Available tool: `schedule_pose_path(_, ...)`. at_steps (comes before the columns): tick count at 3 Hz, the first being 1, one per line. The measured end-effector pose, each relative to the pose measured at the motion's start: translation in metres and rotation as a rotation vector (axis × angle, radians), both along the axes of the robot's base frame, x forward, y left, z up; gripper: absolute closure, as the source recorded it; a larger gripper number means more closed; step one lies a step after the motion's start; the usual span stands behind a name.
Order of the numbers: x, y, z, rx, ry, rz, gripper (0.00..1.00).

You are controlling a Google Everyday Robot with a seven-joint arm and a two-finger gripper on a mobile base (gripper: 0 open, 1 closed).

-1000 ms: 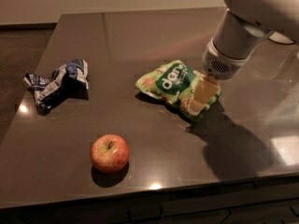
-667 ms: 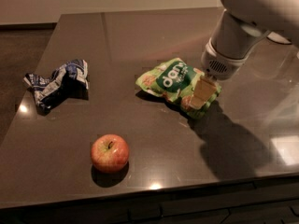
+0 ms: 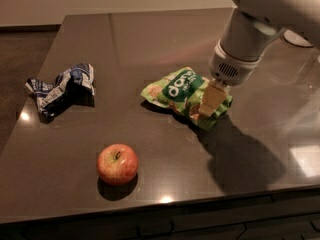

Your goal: Move green rice chip bag near apple

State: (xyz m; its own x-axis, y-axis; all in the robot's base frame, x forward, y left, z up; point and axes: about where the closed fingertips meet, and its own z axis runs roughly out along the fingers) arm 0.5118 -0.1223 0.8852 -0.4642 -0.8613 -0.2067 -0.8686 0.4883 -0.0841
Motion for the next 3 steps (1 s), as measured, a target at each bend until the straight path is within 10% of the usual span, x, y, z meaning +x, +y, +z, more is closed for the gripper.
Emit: schedule_pose_path(3,-0.064,0.051,0.012,0.069,0.056,0.089,1.0)
